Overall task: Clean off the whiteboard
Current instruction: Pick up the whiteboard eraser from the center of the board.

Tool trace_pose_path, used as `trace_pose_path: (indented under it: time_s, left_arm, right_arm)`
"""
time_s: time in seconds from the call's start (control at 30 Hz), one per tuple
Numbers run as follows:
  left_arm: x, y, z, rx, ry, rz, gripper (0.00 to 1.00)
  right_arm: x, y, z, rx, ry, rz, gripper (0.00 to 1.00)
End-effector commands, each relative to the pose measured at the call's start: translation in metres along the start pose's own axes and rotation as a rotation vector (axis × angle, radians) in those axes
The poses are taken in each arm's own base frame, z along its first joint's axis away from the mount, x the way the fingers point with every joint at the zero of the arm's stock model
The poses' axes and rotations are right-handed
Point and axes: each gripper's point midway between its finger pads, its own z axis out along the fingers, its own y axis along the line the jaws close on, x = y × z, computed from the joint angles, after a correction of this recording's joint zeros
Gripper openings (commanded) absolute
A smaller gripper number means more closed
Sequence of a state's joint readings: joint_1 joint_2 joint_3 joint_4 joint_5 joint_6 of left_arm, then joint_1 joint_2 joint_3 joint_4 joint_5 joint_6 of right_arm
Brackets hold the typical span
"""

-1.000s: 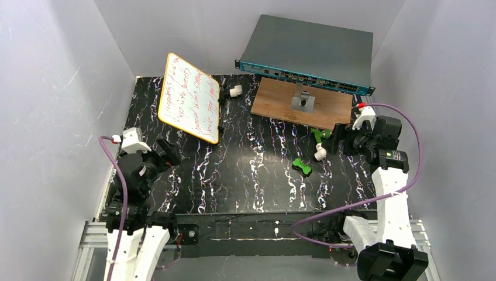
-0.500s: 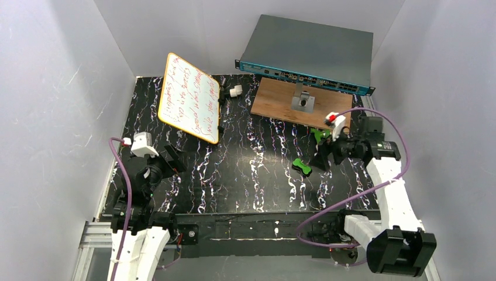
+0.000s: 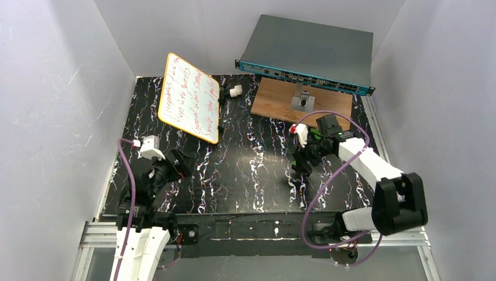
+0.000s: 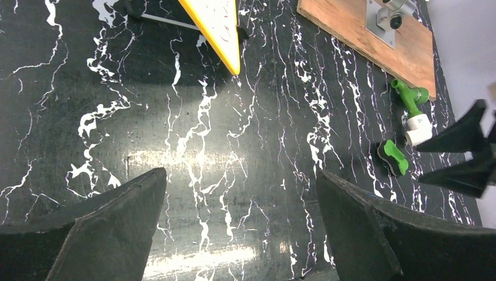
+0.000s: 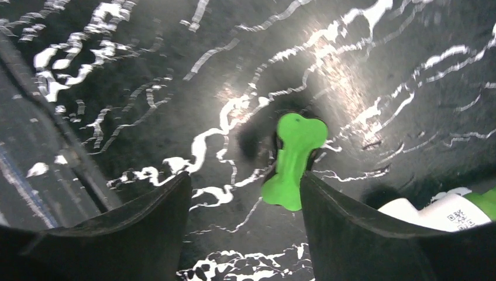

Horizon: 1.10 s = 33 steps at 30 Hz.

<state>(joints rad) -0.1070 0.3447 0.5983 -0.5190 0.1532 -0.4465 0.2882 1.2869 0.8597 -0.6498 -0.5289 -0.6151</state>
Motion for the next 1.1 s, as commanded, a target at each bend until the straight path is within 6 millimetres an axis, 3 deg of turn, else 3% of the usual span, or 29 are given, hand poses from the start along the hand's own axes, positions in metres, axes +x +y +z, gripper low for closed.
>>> trace_pose_path:
  time_s: [0.0,0.23,0.5,0.67,0.77,1.07]
  left_arm:
    - [0.002,-0.006,0.002,0.036,0.007,-0.002,0.99]
    - [0.002,-0.004,0.005,0.027,0.013,0.003,0.99]
    - [0.002,-0.004,0.007,0.025,0.017,0.005,1.00]
    - [0.002,-0.003,0.008,0.025,0.018,0.006,1.00]
    - [0.002,-0.003,0.008,0.024,0.018,0.005,1.00]
    - [0.002,0.001,0.014,-0.010,0.011,-0.077,0.99]
  right_arm:
    - [0.005,-0.038,0.014,0.157,0.078,0.063,0.72]
    - [0.025,-0.048,0.034,0.163,0.183,0.115,0.66]
    - [0.030,-0.053,0.048,0.171,0.252,0.136,0.41]
    - [0.036,-0.055,0.050,0.185,0.278,0.140,0.32]
    - [0.034,-0.054,0.049,0.177,0.276,0.139,0.22]
    - [0.017,-0.037,0.043,0.097,0.228,0.140,0.03]
